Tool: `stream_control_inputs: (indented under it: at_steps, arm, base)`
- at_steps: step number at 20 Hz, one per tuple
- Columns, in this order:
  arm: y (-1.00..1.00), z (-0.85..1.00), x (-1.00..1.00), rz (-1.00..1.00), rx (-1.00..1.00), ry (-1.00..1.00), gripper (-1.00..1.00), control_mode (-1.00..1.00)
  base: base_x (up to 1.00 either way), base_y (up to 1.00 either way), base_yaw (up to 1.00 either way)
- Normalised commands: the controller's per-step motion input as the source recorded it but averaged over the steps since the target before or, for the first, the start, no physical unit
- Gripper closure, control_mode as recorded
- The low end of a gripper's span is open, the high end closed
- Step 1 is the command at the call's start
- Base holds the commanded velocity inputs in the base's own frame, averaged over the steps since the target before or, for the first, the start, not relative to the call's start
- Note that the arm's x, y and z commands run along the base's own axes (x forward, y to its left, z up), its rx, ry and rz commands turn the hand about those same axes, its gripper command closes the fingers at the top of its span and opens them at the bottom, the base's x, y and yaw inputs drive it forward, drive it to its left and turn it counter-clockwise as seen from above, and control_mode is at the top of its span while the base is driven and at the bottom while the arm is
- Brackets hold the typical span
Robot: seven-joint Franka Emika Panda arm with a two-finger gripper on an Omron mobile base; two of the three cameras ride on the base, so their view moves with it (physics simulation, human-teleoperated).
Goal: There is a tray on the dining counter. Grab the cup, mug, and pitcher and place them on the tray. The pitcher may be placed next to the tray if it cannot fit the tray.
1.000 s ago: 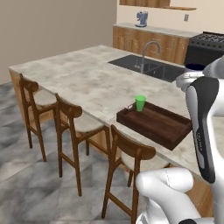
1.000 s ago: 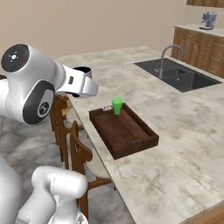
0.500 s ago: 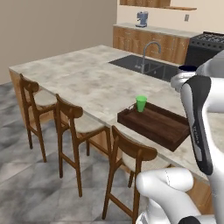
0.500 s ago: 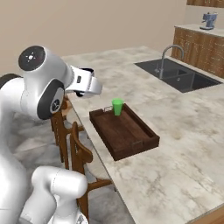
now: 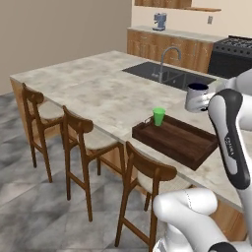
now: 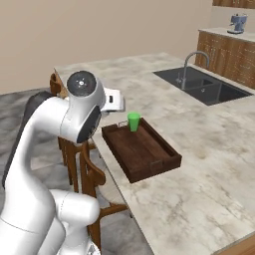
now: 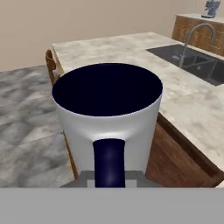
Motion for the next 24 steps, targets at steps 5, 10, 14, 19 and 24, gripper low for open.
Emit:
stream_control_inputs:
  at_steps: [5,10,14,19,24]
  arm:
    - [-0.13,-0.4,0.2,0.21,0.0,0.0,1.0,-1.0]
    - [-0.03,-0.39,0.16,0.14,0.0,0.0,1.0,-1.0]
    - [0.0,-0.36,0.25,0.02,0.0,0.0,1.0,-1.0]
    - [0.0,-0.41,0.37,0.0,0.0,0.0,1.0,-1.0]
    - [0.01,-0.44,0.4,0.0,0.0,0.02,1.0,-1.0]
  base:
    - [0.0,0.0,0.0]
    - [0.0,0.0,0.0]
    - [0.0,0.0,0.0]
    - [0.0,0.0,0.0]
    - [0.0,0.0,0.0]
